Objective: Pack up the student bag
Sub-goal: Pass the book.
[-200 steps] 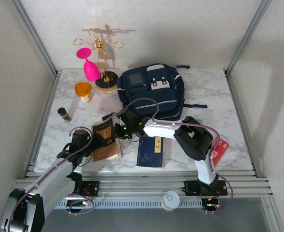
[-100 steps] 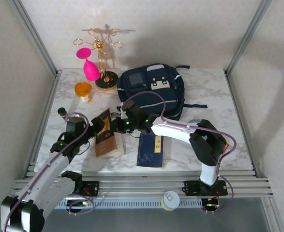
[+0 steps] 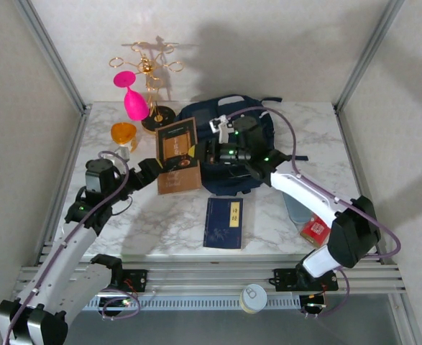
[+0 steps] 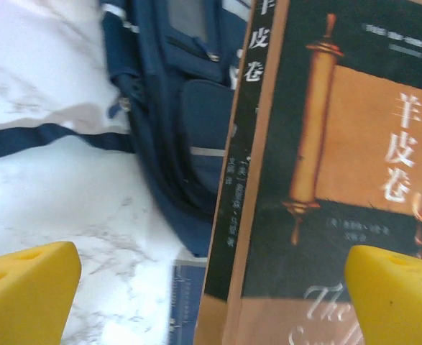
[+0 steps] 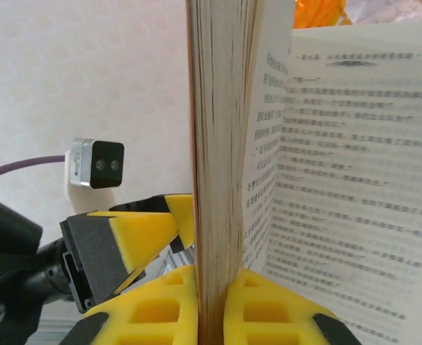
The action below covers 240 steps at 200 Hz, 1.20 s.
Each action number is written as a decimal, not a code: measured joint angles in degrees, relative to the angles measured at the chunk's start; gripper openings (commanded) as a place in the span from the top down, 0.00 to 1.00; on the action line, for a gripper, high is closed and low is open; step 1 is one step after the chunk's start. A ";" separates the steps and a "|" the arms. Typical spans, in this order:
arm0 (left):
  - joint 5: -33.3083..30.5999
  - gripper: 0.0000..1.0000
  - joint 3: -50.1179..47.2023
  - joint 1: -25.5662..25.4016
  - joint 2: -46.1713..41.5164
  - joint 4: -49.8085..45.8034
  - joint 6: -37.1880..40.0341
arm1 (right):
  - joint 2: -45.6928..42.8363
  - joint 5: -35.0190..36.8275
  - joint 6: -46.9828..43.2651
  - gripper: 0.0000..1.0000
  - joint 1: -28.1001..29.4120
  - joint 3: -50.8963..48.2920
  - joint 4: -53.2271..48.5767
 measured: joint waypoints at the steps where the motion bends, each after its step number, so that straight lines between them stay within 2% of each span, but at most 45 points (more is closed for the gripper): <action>1: 0.28 0.11 -0.04 0.00 0.00 0.39 -0.02 | -0.11 -0.31 -0.11 1.00 -0.22 0.00 -0.09; 36: 6.21 0.17 -1.97 -1.99 0.55 9.60 -3.06 | -3.06 -6.54 -1.46 1.00 -3.76 -0.94 -0.85; 79: 8.63 0.28 -3.02 -7.13 4.28 19.43 -6.45 | -6.38 -12.07 -1.22 1.00 -4.85 -3.26 -0.20; 113: 8.20 0.47 -2.75 -14.38 7.82 24.02 -6.97 | -6.60 -13.84 -1.18 1.00 -6.34 -4.92 0.59; 140: 7.41 0.64 -2.23 -16.44 9.49 25.18 -6.93 | -7.34 -13.90 -1.42 1.00 -8.15 -6.82 0.09; 168: 7.08 0.76 -1.46 -17.29 10.12 25.57 -7.13 | -8.57 -13.20 -1.81 0.91 -9.25 -8.79 -0.35; 183: 6.95 0.83 -1.22 -17.64 10.45 25.81 -7.19 | -9.14 -12.79 -2.12 0.78 -9.42 -9.31 -0.59; 197: 6.88 0.88 -1.07 -17.90 10.51 26.05 -7.41 | -9.55 -12.26 -2.97 0.62 -9.51 -9.53 -1.14; 202: 6.91 0.90 -0.94 -17.90 10.51 26.08 -7.30 | -9.73 -12.00 -3.56 0.50 -9.66 -9.60 -1.38; 211: 6.97 0.93 -0.57 -18.03 10.62 26.18 -7.45 | -10.16 -11.34 -3.58 0.21 -9.84 -9.99 -1.70; 221: 6.97 0.93 -0.13 -18.40 10.73 26.21 -7.43 | -10.71 -10.86 -4.07 0.03 -10.23 -10.58 -2.08; 240: 6.88 0.95 0.26 -18.75 10.95 26.60 -7.82 | -11.80 -10.43 -4.68 0.01 -11.56 -12.59 -2.54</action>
